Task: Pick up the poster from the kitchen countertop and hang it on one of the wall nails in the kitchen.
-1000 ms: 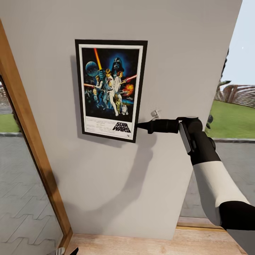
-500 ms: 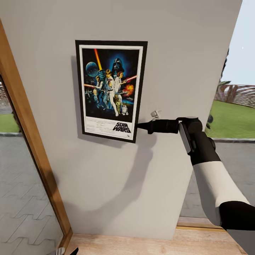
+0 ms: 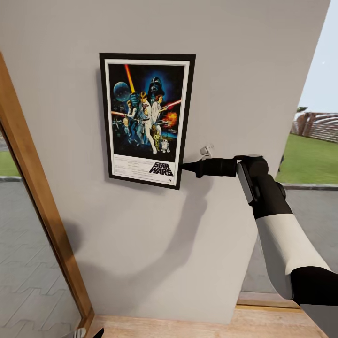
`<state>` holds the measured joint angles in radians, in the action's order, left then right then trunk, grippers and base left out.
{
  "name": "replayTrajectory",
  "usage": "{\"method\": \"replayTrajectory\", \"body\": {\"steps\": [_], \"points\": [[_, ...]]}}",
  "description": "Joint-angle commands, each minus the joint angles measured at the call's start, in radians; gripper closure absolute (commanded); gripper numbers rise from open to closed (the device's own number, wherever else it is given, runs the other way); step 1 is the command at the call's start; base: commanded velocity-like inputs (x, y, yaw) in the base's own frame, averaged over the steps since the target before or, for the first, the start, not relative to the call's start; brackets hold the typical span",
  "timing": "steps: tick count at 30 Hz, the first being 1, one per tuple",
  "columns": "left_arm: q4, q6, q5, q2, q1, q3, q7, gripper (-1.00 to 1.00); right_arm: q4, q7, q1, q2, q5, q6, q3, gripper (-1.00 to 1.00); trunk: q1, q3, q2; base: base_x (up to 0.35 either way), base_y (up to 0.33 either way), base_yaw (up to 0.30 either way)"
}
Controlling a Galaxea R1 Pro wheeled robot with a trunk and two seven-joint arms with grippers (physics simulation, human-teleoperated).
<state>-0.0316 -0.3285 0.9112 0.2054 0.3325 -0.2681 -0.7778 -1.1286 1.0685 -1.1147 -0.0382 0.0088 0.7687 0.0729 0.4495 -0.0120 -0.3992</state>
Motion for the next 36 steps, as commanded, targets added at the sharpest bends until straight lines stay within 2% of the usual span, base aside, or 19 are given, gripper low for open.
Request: {"method": "replayTrajectory", "body": {"steps": [1, 7, 10, 28, 36], "points": [[0.001, -0.006, 0.006, 0.000, 0.000, -0.008, -0.001, -1.00, 0.000, 0.004, 0.000, -0.001, -0.001, 0.007, 0.001, 1.00, 0.001, 0.000, -0.001, 0.053, 0.000, 0.000], [0.001, -0.006, 0.006, 0.000, 0.000, -0.008, -0.001, -1.00, -0.001, 0.004, 0.000, -0.001, -0.001, 0.007, 0.001, 1.00, 0.001, 0.000, -0.001, 0.016, 0.000, 0.000], [0.001, -0.006, 0.007, -0.016, 0.000, -0.010, 0.000, -1.00, 0.005, -0.009, 0.000, 0.000, 0.000, 0.005, 0.001, 1.00, 0.001, 0.000, -0.001, 0.000, 0.000, 0.000], [0.001, -0.006, 0.007, -0.016, 0.000, -0.010, 0.000, -1.00, 0.005, -0.009, 0.000, 0.000, 0.000, 0.005, 0.001, 1.00, 0.001, 0.000, -0.001, 0.000, 0.000, 0.000], [0.001, -0.007, 0.006, -0.017, 0.000, -0.010, 0.000, -1.00, 0.004, -0.003, 0.001, 0.000, 0.002, 0.005, 0.001, 1.00, 0.001, 0.000, -0.001, 0.099, 0.000, 0.000]]}}
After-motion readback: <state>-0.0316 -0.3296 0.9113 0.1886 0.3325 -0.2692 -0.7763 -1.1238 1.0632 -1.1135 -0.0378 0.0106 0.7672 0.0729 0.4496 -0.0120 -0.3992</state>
